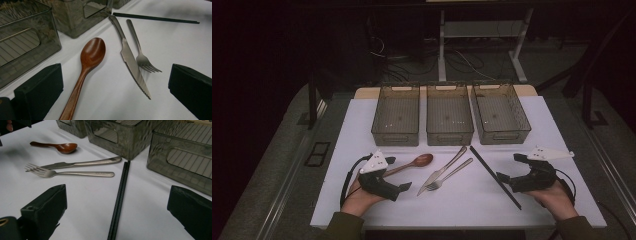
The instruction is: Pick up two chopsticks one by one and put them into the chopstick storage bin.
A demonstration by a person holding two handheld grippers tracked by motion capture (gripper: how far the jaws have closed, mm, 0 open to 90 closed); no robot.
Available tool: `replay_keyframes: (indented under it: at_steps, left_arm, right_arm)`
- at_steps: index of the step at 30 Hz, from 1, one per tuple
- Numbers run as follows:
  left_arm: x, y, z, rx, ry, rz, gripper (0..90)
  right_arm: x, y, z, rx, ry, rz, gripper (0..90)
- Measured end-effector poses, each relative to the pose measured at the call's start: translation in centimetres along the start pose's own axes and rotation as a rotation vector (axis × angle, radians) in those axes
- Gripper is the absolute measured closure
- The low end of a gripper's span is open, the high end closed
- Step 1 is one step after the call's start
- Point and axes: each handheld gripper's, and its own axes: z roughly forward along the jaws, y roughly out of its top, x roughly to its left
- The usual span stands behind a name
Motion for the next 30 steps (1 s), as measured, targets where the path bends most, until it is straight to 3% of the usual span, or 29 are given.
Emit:
replay_keyframes:
  at_steps: [19,30]
  left_arm:
    - [0.0,0.1,0.3,0.004,-0.002,0.003,0.0]
    - [-0.1,0.2,0.5,0.002,-0.007,0.006,0.0]
  right_arm:
    - [-0.5,1.4,1.0,0.017,-0.008,0.019,2.1]
    - [-0.4,2.1,2.4,0.051,0.006,-0.008,2.1]
